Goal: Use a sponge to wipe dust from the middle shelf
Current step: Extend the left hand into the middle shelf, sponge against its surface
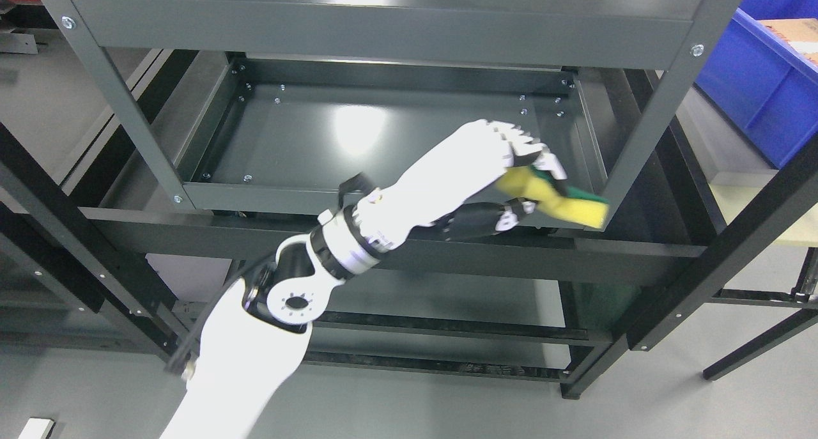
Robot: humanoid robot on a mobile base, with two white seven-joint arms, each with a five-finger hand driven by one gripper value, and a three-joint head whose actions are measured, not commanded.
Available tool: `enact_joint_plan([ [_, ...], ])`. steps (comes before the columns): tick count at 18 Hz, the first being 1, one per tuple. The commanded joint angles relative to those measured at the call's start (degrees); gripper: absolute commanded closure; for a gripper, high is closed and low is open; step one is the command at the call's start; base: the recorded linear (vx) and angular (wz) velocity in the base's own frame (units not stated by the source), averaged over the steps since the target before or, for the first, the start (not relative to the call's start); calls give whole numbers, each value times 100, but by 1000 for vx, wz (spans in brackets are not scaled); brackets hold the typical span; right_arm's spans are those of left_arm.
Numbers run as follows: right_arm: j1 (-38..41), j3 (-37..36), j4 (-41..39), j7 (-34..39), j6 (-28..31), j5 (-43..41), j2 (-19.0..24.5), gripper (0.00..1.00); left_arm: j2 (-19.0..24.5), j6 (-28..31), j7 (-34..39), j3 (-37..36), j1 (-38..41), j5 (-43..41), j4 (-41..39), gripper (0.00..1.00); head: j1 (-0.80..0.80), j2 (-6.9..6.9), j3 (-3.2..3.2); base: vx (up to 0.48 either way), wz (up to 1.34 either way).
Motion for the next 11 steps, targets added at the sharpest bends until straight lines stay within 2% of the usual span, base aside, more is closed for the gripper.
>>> enact_joint_plan([
  [1,6,-1,-100,-5,5,0,-100,0,-48,-519,-22,-876,-2046,-623,13,100,0,0,0,0,0],
  [4,6,-1,-100,-5,5,0,-100,0,-48,-792,-83,-491,-2716,-1341,39,100,0,0,0,0,0],
  [8,6,-1,-100,-5,5,0,-100,0,-48,-1408,-663,484,-2472,-1889,83,100,0,0,0,0,-7],
  [9,6,-1,-100,-5,5,0,-100,0,34,-1408,-698,756,-2436,-1889,66,100,0,0,0,0,0],
  [11,6,8,-100,-5,5,0,-100,0,553,-1408,-882,1389,-2410,-1845,57,100,0,0,0,0,0],
])
